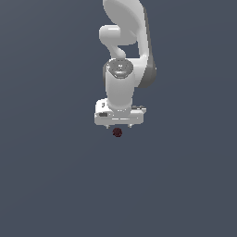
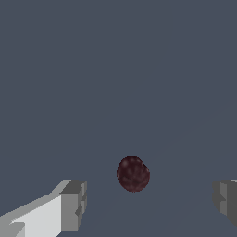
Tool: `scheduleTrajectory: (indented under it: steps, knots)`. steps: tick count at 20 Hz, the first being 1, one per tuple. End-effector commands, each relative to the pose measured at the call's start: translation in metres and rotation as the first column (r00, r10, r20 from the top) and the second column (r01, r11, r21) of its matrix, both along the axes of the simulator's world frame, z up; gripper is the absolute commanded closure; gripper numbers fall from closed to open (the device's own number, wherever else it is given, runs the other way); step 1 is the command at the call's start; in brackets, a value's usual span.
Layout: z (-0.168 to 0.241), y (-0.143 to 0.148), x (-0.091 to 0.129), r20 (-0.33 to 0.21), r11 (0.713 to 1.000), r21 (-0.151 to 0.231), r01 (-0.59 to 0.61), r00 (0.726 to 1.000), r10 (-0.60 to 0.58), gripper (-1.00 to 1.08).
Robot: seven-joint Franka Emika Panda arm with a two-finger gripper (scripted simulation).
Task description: Pick up the object and move it to a goal position.
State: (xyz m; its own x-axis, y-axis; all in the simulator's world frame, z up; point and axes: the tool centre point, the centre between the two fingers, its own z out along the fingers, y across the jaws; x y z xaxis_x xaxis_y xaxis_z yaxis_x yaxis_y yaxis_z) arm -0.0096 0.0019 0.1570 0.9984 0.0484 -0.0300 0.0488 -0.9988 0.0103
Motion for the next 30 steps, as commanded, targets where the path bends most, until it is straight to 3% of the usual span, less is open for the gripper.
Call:
scheduleTrajectory:
  steps: [1,10,20,30]
  knots:
    - [0.0,0.0,0.0,0.0,1.0,0.0,0.0,1.0,0.0,-0.92]
    - [0.004,-0.03,0.003,0.016,1.0,-0.031,-0.003,1.0,0.004,-0.92]
    - [0.003,-0.029,0.002,0.015,0.999,-0.029,-0.014,1.0,0.014,-0.92]
    - [-0.015,-0.026,-0.007,0.013,0.989,-0.022,-0.147,0.989,0.147,-0.92]
